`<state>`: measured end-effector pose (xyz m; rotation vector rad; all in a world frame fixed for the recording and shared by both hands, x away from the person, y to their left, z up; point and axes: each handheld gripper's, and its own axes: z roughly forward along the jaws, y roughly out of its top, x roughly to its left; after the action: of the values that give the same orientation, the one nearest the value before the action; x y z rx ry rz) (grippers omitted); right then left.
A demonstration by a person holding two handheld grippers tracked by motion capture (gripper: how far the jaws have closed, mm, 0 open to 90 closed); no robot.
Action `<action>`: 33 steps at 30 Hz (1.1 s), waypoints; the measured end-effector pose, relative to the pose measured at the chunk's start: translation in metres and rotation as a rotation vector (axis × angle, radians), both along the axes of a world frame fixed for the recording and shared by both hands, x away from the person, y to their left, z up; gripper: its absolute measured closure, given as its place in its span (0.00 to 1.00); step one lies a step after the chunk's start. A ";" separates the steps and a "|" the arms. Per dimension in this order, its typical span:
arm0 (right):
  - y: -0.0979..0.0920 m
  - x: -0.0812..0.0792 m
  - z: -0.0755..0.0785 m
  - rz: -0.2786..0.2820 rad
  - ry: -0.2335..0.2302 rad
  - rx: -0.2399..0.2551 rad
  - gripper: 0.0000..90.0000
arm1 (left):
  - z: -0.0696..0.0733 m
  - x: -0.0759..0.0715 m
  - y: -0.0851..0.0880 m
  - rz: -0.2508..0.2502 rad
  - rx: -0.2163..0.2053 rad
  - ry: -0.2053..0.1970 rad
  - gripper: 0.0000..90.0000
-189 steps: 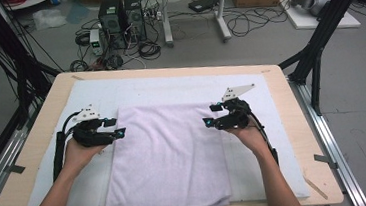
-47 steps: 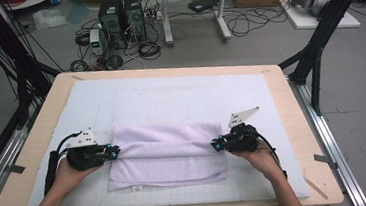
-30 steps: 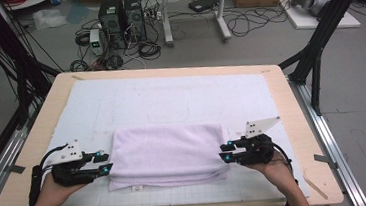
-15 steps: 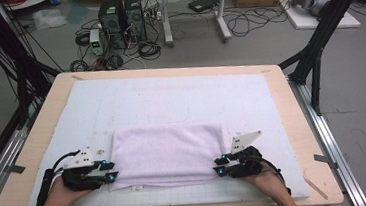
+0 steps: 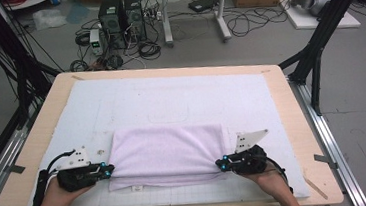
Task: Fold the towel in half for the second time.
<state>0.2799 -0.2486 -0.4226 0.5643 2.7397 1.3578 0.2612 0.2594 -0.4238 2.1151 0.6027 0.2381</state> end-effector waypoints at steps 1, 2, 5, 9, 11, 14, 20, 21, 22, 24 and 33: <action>-0.001 -0.001 0.004 -0.003 -0.013 0.006 0.98 | 0.002 -0.001 0.000 0.000 -0.001 -0.004 0.95; -0.001 -0.003 0.007 -0.001 -0.011 0.008 0.98 | 0.004 -0.002 0.000 -0.002 -0.009 -0.005 0.95; -0.003 -0.007 0.011 0.004 -0.027 0.016 0.98 | 0.008 -0.009 0.000 -0.013 -0.017 -0.014 0.95; -0.007 -0.017 0.011 0.014 -0.021 0.032 0.98 | 0.005 -0.020 0.000 -0.036 -0.015 -0.004 0.95; -0.007 -0.018 0.004 0.042 0.019 0.034 0.92 | -0.001 -0.022 0.000 -0.048 -0.005 0.009 0.92; -0.006 -0.015 0.000 0.009 0.031 0.044 0.75 | -0.001 -0.018 0.002 -0.021 -0.001 0.008 0.78; -0.007 0.008 0.016 -0.082 -0.031 0.046 0.69 | 0.011 0.005 0.010 0.059 -0.003 -0.042 0.66; -0.006 0.013 0.018 -0.092 -0.037 0.044 0.68 | 0.012 0.009 0.009 0.069 -0.004 -0.048 0.65; -0.006 0.016 0.019 -0.101 -0.038 0.037 0.67 | 0.013 0.014 0.009 0.074 -0.001 -0.055 0.65; -0.005 0.023 0.020 -0.113 -0.053 0.036 0.64 | 0.014 0.022 0.006 0.093 0.002 -0.071 0.64; -0.001 0.062 0.025 -0.178 -0.099 0.046 0.59 | 0.022 0.062 -0.010 0.117 -0.025 -0.066 0.59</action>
<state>0.3422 -0.2498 -0.3979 0.7043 2.5191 1.3700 0.3229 0.2497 -0.4016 2.0425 0.6882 0.3625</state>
